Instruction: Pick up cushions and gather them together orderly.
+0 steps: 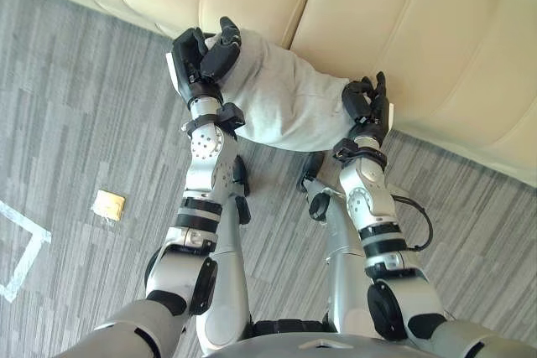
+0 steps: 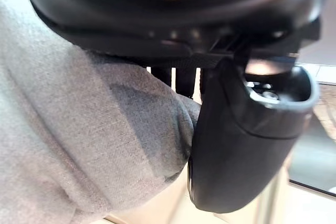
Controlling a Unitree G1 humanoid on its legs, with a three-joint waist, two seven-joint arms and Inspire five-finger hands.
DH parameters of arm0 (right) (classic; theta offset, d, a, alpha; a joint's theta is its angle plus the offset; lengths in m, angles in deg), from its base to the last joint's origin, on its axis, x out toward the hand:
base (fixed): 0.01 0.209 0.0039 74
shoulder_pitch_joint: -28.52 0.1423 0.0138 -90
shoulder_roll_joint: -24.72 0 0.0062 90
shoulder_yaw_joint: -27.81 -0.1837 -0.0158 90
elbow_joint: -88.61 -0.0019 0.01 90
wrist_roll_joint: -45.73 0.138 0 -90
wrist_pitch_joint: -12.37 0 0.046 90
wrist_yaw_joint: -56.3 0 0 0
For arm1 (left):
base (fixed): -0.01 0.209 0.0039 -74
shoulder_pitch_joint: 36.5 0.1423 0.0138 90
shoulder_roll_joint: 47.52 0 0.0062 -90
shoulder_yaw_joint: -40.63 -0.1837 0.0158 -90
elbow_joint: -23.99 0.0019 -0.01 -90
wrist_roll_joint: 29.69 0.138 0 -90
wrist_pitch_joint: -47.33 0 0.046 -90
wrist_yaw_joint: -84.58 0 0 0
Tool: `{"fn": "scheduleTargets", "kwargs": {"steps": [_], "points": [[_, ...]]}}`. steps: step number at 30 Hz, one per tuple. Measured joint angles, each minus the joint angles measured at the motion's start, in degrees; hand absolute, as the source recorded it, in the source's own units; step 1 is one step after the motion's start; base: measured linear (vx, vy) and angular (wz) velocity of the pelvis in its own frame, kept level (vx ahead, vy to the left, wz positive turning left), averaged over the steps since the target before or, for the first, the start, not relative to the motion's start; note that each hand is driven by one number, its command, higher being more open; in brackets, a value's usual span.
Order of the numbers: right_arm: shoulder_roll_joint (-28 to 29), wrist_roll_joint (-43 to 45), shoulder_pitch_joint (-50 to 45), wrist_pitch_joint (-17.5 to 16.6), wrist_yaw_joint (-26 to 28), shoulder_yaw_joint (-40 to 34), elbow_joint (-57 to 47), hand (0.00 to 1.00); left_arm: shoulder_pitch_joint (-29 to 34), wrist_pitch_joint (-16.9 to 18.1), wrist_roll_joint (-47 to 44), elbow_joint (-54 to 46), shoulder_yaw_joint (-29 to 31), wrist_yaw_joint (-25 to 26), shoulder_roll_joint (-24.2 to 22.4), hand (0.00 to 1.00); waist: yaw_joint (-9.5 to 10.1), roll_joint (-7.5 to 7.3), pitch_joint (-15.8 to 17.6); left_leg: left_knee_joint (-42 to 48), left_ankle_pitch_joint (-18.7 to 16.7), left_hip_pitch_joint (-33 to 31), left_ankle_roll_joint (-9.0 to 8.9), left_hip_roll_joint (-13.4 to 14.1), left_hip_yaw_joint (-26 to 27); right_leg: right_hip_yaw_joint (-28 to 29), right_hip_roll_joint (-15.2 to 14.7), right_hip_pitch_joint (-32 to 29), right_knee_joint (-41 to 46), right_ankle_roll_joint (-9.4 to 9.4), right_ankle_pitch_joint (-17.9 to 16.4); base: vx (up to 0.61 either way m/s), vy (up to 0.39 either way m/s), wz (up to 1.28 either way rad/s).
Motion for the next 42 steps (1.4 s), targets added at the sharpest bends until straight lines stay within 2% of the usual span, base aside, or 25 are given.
{"fn": "scheduleTargets", "kwargs": {"steps": [5,8,11,14,16,18,19,20,21,23,24,27,29,31,32,33,34,37,40,41,42], "points": [[-1.6,-1.7,-11.3,0.0,0.1,5.9,-7.6,0.0,10.1,1.7,-1.8,-7.1,-4.0,0.0,-1.2,0.0,0.42,0.04,-2.3,-4.8,-0.3,11.2,-0.38,-0.3,1.9,0.9,0.8,9.5,-3.3,1.39,-0.9,0.09,0.007,-0.14],[-1.9,-4.4,-17.4,0.0,0.9,7.1,-8.7,0.0,17.6,3.0,-3.4,-8.9,-7.0,-0.2,-1.1,0.0,0.36,0.08,-8.1,-9.3,0.1,15.6,-1.06,-0.6,3.3,1.6,1.8,12.1,-5.8,1.69,-1.1,0.11,-0.024,-0.2],[-3.9,-7.6,-21.4,0.0,1.5,7.4,-8.6,0.0,24.9,3.4,-5.6,-9.2,-9.5,-1.0,-0.8,0.0,-0.32,0.88,-11.9,-15.0,1.4,22.1,-1.89,-1.1,4.8,2.6,3.1,16.2,-8.3,1.65,-1.1,0.19,-0.024,-0.23],[-5.5,-9.2,-23.1,0.0,2.0,7.4,-8.6,0.0,29.7,3.3,-6.8,-9.2,-11.4,-1.2,0.2,0.0,-1.77,1.44,-13.3,-17.3,1.5,26.4,-2.03,-0.8,5.2,3.3,4.1,19.5,-9.1,1.7,-1.2,0.14,-0.019,-0.15],[-6.1,-10.3,-24.0,0.0,2.0,7.4,-8.7,0.0,31.4,3.1,-7.5,-9.2,-12.6,-1.3,0.8,0.0,-2.0,1.35,-13.9,-17.3,1.1,27.8,-2.42,-0.7,5.2,4.0,4.4,20.3,-9.0,1.7,-1.8,0.1,-0.029,-0.23],[-6.5,-10.6,-25.1,0.0,2.0,7.4,-8.8,0.0,32.8,2.6,-7.8,-9.2,-13.8,-1.4,1.4,0.0,-2.34,1.41,-14.1,-15.2,-0.3,28.3,-2.86,0.1,5.2,4.3,5.1,21.4,-8.5,1.72,-2.8,0.07,-0.051,-0.19],[-6.5,-10.7,-26.6,0.0,2.0,7.3,-8.8,0.0,33.9,1.8,-8.6,-8.8,-14.0,-2.1,1.6,0.0,-2.51,1.29,-14.1,-8.6,-2.6,27.5,-2.9,1.5,4.5,4.7,5.3,23.0,-7.4,1.79,-4.9,0.04,-0.051,-0.06],[-6.5,-10.7,-27.1,0.0,2.0,7.3,-8.8,0.0,34.1,1.6,-8.9,-8.6,-14.0,-2.2,1.7,0.0,-2.53,1.25,-14.1,-6.2,-2.9,27.0,-2.84,2.0,4.3,4.8,5.3,23.4,-7.0,1.72,-5.3,0.05,-0.125,-0.09],[-6.5,-10.7,-28.2,0.0,2.0,7.3,-8.9,0.0,35.0,1.4,-9.0,-7.8,-14.0,-2.2,1.8,0.0,-2.6,1.3,-14.1,2.2,-3.5,24.9,-2.22,3.1,2.5,5.0,5.4,25.2,-6.0,1.37,-6.5,0.02,-0.122,-0.15],[-6.7,-10.7,-29.2,0.0,2.0,7.3,-9.3,0.0,36.5,1.4,-9.5,-7.8,-14.4,-2.3,1.8,0.0,-2.42,2.4,-14.8,10.8,-3.3,22.5,-2.0,4.9,-0.3,5.5,6.4,26.6,-4.9,0.47,-8.2,0.02,-0.098,-0.2],[-6.9,-10.6,-29.3,0.0,1.9,7.2,-9.9,0.0,36.7,1.4,-9.9,-7.8,-15.4,-2.4,1.9,0.0,-2.47,2.64,-15.1,13.9,-3.4,20.4,-1.2,4.7,-2.4,6.0,6.5,26.9,-4.8,0.07,-8.8,0.02,-0.03,-0.14],[-7.2,-10.6,-29.3,0.0,1.2,6.4,-11.4,0.0,36.8,0.8,-9.9,-7.8,-17.1,-2.6,1.9,0.0,-2.14,2.75,-15.2,10.2,-8.2,18.6,-1.56,1.3,-5.8,7.2,6.1,26.6,-5.4,-0.3,-8.8,0.05,0.004,-0.13],[-7.3,-10.6,-29.2,0.0,0.6,5.8,-11.6,0.0,37.1,0.1,-10.0,-7.8,-18.2,-2.6,2.5,0.0,-1.88,2.46,-15.7,-1.0,-8.7,18.0,-2.13,-3.1,-10.5,8.3,6.0,26.9,-7.0,-0.4,-8.7,0.1,0.056,-0.17],[-7.4,-10.6,-29.0,0.0,0.5,5.7,-11.6,0.0,37.9,-0.4,-9.9,-7.8,-18.3,-2.6,3.1,0.0,-1.54,2.44,-16.3,-9.5,-6.4,18.1,-3.13,-4.8,-13.2,9.5,6.2,27.0,-7.9,0.4,-8.4,0.2,0.134,-0.53],[-7.3,-10.6,-28.8,0.0,0.5,5.8,-11.5,0.0,38.5,-0.8,-9.9,-7.8,-18.3,-2.6,3.7,0.0,-1.03,2.57,-17.0,-13.1,-0.3,19.2,-3.11,-5.3,-13.6,11.6,6.7,27.0,-8.3,2.17,-8.2,0.24,0.156,-0.67],[-7.3,-10.6,-28.8,0.0,0.5,5.8,-11.5,0.0,38.6,-0.8,-9.9,-7.7,-18.3,-2.6,3.7,0.0,-0.92,2.58,-17.1,-13.4,0.6,19.5,-2.9,-5.3,-13.5,12.0,6.8,27.0,-8.3,2.44,-8.2,0.26,0.153,-0.81],[-6.9,-10.6,-28.8,0.1,0.5,5.8,-11.4,0.0,39.2,-0.9,-9.9,-7.5,-18.4,-2.7,4.2,0.0,-0.69,2.25,-18.0,-14.1,3.8,20.3,-1.47,-5.9,-12.1,14.0,6.4,26.9,-8.3,3.75,-8.1,0.38,0.241,-0.54],[-6.7,-10.7,-28.8,0.1,0.6,5.8,-11.3,0.0,39.3,-1.6,-10.0,-7.4,-18.4,-2.9,4.4,0.0,-0.77,0.73,-18.9,-13.5,0.6,22.9,1.48,-8.4,-7.1,17.7,3.2,26.8,-6.4,6.93,-8.7,0.29,0.24,-0.64],[-6.3,-11.3,-28.8,0.1,1.1,5.9,-9.5,0.0,40.1,-2.3,-10.0,-6.8,-18.4,-3.5,5.9,0.0,-0.75,0.67,-18.9,-13.7,-1.3,27.4,2.75,-9.2,-4.3,18.0,1.7,25.3,2.4,7.4,-8.7,0.19,0.194,-0.5],[-5.6,-12.4,-28.8,0.1,1.7,6.3,-7.4,0.0,41.1,-2.3,-9.9,-6.8,-18.1,-3.9,7.1,0.0,-0.76,0.36,-19.0,-13.8,-3.2,30.7,3.46,-9.2,-3.1,17.1,0.8,23.7,9.8,8.28,-7.3,0.16,0.143,-0.4],[-5.6,-12.4,-28.7,0.1,1.8,6.3,-7.0,0.0,41.3,-2.3,-9.9,-6.8,-18.1,-3.9,7.2,0.0,-0.81,0.3,-19.0,-13.9,-3.4,31.2,3.43,-9.2,-3.0,16.7,0.6,23.5,10.9,8.26,-6.9,0.23,0.161,-0.37]]}}
